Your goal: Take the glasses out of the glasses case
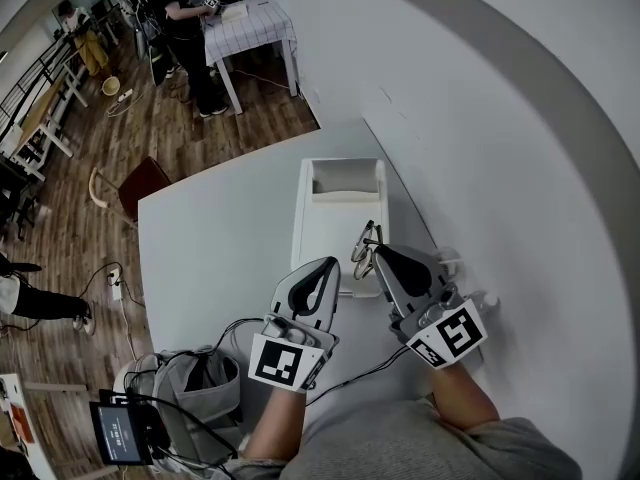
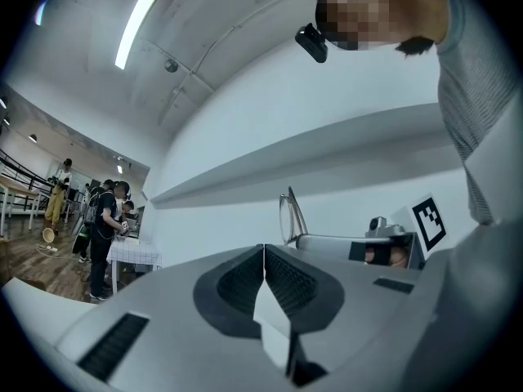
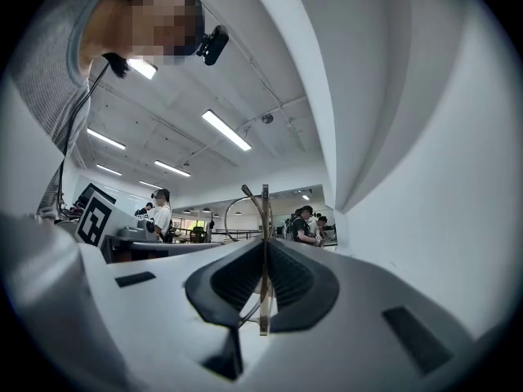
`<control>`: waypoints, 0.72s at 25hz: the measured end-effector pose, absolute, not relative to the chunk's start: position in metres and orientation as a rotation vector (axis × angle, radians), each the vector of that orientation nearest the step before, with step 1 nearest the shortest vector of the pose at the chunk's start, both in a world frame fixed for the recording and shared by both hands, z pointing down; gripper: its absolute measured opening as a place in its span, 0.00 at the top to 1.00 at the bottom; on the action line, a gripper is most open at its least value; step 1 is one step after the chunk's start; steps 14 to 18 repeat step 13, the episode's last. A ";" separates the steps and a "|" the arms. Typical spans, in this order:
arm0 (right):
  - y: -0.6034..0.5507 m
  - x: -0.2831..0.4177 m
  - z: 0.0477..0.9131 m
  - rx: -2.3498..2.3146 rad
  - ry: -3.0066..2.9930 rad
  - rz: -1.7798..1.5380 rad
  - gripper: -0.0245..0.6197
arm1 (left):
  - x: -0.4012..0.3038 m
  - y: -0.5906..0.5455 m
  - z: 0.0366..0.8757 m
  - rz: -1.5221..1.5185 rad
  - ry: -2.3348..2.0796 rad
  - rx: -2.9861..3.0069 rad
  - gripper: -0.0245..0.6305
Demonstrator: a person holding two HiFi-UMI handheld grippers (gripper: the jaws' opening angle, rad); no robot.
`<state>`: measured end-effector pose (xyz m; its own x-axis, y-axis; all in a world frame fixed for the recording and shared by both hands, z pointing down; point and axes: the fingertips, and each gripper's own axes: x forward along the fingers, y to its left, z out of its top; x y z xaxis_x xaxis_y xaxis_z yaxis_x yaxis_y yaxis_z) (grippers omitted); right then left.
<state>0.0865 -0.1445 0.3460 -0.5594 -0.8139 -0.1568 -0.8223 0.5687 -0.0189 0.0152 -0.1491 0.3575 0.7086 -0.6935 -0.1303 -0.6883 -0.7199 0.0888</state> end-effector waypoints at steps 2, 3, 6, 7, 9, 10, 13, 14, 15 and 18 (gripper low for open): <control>-0.143 0.086 0.345 -1.385 2.655 0.091 0.92 | 0.017 -0.145 0.354 -0.275 -1.143 2.886 0.94; -0.142 0.086 0.345 -1.383 2.657 0.092 0.92 | 0.018 -0.144 0.353 -0.287 -1.135 2.892 0.94; -0.139 0.086 0.345 -1.377 2.662 0.088 0.92 | 0.018 -0.139 0.351 -0.300 -1.117 2.908 0.94; -0.138 0.086 0.345 -1.376 2.665 0.087 0.92 | 0.019 -0.138 0.351 -0.299 -1.115 2.909 0.94; -0.137 0.086 0.346 -1.373 2.669 0.084 0.92 | 0.018 -0.137 0.352 -0.293 -1.114 2.911 0.94; -0.136 0.086 0.346 -1.371 2.671 0.083 0.92 | 0.018 -0.136 0.353 -0.291 -1.113 2.913 0.94; -0.134 0.088 0.346 -1.369 2.675 0.080 0.92 | 0.018 -0.134 0.355 -0.288 -1.106 2.918 0.94; -0.134 0.088 0.346 -1.369 2.675 0.080 0.92 | 0.018 -0.134 0.355 -0.288 -1.106 2.918 0.94; -0.134 0.088 0.346 -1.369 2.675 0.080 0.92 | 0.018 -0.134 0.355 -0.288 -1.106 2.918 0.94; -0.134 0.088 0.346 -1.369 2.675 0.080 0.92 | 0.018 -0.134 0.355 -0.288 -1.106 2.918 0.94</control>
